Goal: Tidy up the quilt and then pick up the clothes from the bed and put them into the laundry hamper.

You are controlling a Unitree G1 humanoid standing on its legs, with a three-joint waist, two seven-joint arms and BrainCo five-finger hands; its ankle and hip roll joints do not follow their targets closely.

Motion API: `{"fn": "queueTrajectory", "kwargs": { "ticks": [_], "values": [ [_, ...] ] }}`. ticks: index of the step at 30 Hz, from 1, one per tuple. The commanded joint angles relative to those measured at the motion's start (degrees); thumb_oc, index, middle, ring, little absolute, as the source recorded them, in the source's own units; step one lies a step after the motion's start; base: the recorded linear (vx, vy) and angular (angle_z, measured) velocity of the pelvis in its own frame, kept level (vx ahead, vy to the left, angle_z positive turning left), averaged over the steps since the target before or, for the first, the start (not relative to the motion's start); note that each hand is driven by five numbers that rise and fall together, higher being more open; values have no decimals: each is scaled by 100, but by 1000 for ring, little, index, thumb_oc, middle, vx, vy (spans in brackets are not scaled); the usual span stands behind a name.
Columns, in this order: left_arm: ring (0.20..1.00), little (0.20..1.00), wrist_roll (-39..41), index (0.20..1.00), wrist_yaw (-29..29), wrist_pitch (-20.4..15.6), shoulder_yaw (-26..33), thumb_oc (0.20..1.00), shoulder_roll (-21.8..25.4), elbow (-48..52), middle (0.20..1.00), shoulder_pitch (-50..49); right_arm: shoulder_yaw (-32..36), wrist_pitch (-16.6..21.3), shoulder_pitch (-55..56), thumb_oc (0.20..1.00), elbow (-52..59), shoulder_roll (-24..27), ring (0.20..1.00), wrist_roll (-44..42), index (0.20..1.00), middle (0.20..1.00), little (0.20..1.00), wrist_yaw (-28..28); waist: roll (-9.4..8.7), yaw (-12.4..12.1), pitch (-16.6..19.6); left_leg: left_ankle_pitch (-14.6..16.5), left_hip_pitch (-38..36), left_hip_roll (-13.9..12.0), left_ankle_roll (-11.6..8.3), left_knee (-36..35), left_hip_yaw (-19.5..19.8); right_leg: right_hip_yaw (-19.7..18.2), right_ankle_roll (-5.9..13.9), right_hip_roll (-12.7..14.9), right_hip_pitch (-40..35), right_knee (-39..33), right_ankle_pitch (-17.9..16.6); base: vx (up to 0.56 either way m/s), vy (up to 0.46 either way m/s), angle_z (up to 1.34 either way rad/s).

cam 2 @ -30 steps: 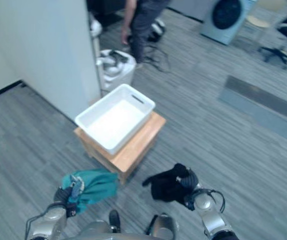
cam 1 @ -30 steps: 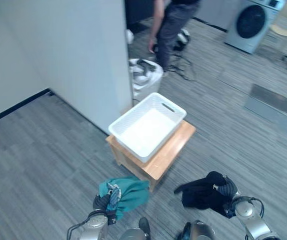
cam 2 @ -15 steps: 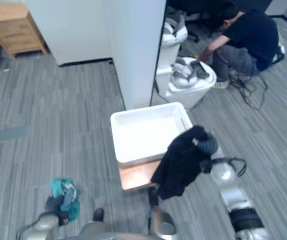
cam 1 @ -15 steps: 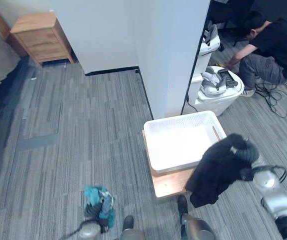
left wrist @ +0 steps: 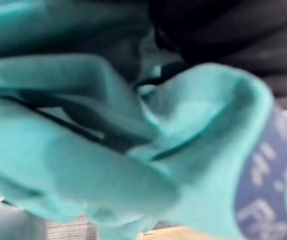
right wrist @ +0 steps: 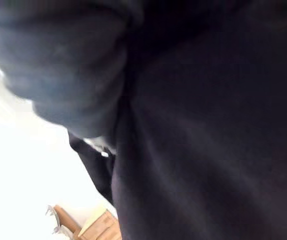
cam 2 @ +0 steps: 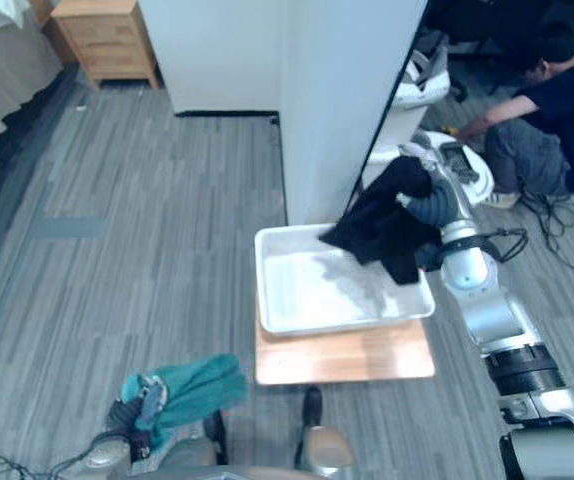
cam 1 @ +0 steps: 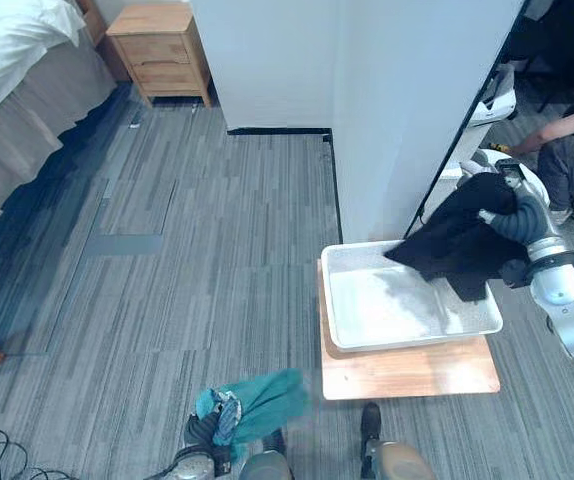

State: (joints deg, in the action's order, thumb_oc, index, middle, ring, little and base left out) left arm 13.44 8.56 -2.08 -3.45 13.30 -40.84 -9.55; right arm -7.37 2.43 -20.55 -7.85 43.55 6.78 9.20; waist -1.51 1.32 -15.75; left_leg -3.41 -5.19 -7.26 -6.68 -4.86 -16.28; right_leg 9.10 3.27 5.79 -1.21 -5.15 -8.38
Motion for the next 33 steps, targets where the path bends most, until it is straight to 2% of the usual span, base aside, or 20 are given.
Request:
{"fn": "queueTrajectory", "kwargs": {
  "ticks": [1, 5, 6, 7, 10, 14, 15, 16, 20, 22, 23, 24, 27, 28, 33],
  "values": [
    [200, 200, 146, 200, -28, -217, -61, 200, 255, 204, 200, 83, 45, 186, -323, 200, 35, -1, 200, 61, 200, 200, 200, 44, 47, -5, 336, 285, 8, -209, 1, -14, -21, 6, 582, 148, -226, 19, 1037, 0, 0, 0],
    [200, 200, 256, 200, -105, -327, -107, 200, 374, 944, 200, 33, -266, 97, -213, 200, -283, -177, 200, 349, 200, 200, 200, -99, 114, -81, 258, 242, 77, -238, -30, -14, 62, 80, 574, 164, -194, 28, 1032, -4, -4, 1],
    [200, 200, 272, 200, -110, -356, -118, 200, 435, 1235, 200, 23, -329, 60, -210, 482, -454, -216, 482, 418, 482, 482, 482, -91, 128, -92, 247, 227, 110, -243, -43, -14, 87, 118, 574, 166, -189, 19, 1034, -26, -13, 13],
    [200, 200, 253, 200, -128, -405, -152, 200, 530, 1588, 200, 28, -397, 22, -205, 1000, -655, -249, 1000, 516, 1000, 1000, 1000, -86, 143, -102, 235, 220, 140, -241, -51, -14, 109, 140, 574, 170, -180, 16, 1026, -29, -13, 27],
    [200, 200, 133, 200, -193, -613, -129, 200, 854, 2589, 200, 132, -524, -27, -224, 1000, -974, -278, 1000, 889, 1000, 1000, 1000, -16, 196, -100, 201, 215, 168, -254, -74, -14, 143, 177, 575, 172, -170, 15, 1025, -14, -6, 18],
    [200, 200, -228, 200, -32, -992, 60, 200, 1351, 3683, 200, 425, -617, -66, -171, 1000, -1064, 43, 1000, 2370, 1000, 1000, 1000, 394, 264, -23, 177, 261, 74, -269, -104, -14, 148, 164, 588, 181, -245, 15, 1076, -5, -2, 2],
    [200, 200, -231, 200, -31, -986, 63, 200, 1352, 3692, 200, 423, -612, -66, -170, 1000, -1063, 38, 1000, 2378, 1000, 1000, 1000, 397, 262, -26, 178, 237, 91, -271, -102, -14, 148, 161, 581, 179, -228, 15, 1055, 19, -4, -3],
    [200, 200, -265, 200, 97, -1209, 146, 200, 1525, 4221, 200, 697, -547, -98, 119, 1000, -1163, 219, 1000, 3033, 1000, 1000, 1000, 611, 272, 88, 233, 298, -13, -274, -112, -14, 126, 120, 590, 177, -309, 15, 1092, -3, -9, -3],
    [200, 200, -177, 200, 134, -1278, 124, 200, 1540, 4617, 200, 1046, -355, -185, 578, 1000, -1255, 308, 1000, 3431, 1000, 1000, 1000, 703, 250, 240, 301, 310, -79, -291, -121, -14, 39, 44, 588, 172, -309, 15, 1064, 8, 1, -1],
    [200, 200, -384, 200, 273, -1232, -114, 200, 1436, 4745, 200, 1650, -192, -286, 1106, 1000, -1358, 179, 1000, 3650, 1000, 1000, 1000, 739, 236, 497, 360, 363, -174, -296, -120, -14, -52, -62, 592, 163, -324, 15, 1062, 46, -1, -16],
    [200, 200, -495, 200, 352, -1200, -213, 200, 1400, 4724, 200, 1897, -134, -280, 1301, 1000, -1329, 131, 1000, 3662, 1000, 1000, 1000, 744, 233, 608, 381, 400, -220, -297, -120, -14, -81, -92, 604, 162, -346, 15, 1083, 27, -8, -20],
    [200, 200, -500, 200, 359, -1203, -231, 200, 1399, 4712, 200, 1918, -108, -280, 1318, 1000, -1315, 131, 1000, 3665, 1000, 1000, 1000, 739, 233, 591, 379, 373, -202, -299, -118, -14, -84, -96, 596, 160, -326, 15, 1059, 37, 8, -19],
    [200, 200, -867, 200, 611, -1046, -743, 200, 1174, 4248, 200, 2861, -129, -246, 1679, 1000, -1372, -31, 1000, 3522, 1000, 1000, 1000, 705, 240, 950, 395, 440, -272, -282, -106, -14, -230, -265, 623, 156, -269, 22, 1051, 9, 19, -33],
    [200, 200, -1083, 200, 901, -791, -1241, 200, 950, 2958, 200, 3956, -175, -171, 2027, 1000, -1265, -187, 1000, 3276, 1000, 1000, 1000, 616, 248, 1338, 334, 442, -285, -284, -104, -14, -500, -544, 661, 139, -57, 28, 941, -14, 32, -50],
    [200, 200, -1007, 200, 1107, -614, -1606, 200, 649, 1679, 200, 4929, -528, -147, 2246, 1000, -1401, -261, 1000, 3218, 1000, 1000, 1000, 558, 263, 1733, 176, 443, -143, -257, -109, -14, -880, -944, 776, 126, 471, 85, 793, -43, 16, -88]
  ]
}}
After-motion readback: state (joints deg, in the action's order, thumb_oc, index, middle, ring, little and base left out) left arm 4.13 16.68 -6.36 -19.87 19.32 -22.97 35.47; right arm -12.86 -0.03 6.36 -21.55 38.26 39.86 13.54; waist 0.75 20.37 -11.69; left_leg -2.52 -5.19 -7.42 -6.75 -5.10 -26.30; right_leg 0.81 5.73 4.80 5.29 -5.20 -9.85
